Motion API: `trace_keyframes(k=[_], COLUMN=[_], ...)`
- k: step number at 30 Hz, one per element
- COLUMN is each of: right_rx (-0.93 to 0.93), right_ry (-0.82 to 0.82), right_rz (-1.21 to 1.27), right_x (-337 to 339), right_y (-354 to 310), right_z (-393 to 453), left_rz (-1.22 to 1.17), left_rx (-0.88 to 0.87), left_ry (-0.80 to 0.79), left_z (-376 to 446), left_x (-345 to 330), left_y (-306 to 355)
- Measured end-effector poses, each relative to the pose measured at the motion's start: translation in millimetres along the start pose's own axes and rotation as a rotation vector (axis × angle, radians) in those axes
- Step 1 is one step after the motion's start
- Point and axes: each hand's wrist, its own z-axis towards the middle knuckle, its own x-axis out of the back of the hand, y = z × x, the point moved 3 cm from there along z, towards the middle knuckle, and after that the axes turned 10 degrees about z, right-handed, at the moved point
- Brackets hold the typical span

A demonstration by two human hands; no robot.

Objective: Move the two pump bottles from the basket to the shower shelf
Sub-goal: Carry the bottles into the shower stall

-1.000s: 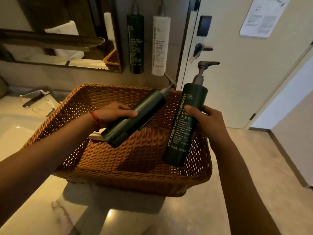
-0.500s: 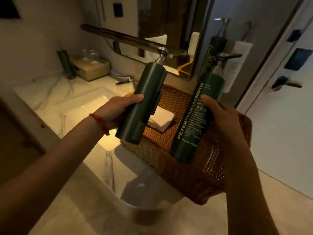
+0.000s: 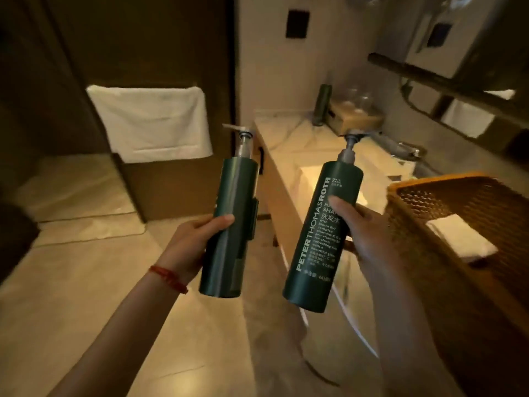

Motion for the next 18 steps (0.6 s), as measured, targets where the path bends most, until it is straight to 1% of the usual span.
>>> trace_keyframes(k=[5,10,14,18], right_rx=[-0.093,-0.184,-0.229,-0.274], right_ry=[-0.295,-0.535,-0.736,-0.872], right_rz=[-0.031,-0.102,-0.142,-0.165], right_x=[-121.0,-226.9,-297.9,-355.7], right_y=[38.4,77.4,100.9,121.2], right_z=[-14.9,-47.5,-74.9,-95.2], left_rz=[-0.078,-0.111,-0.105,-0.145], left_rx=[0.077,0.115,0.133,0.165], left_ry=[0.274,0.486,0.638,0.781], left_z=[-54.6,-116.2,-163.1,-191.4], left_x=[106.1,192.6,241.9,277.9], left_y=[-44.9,-75.8,-96.9,-113.6])
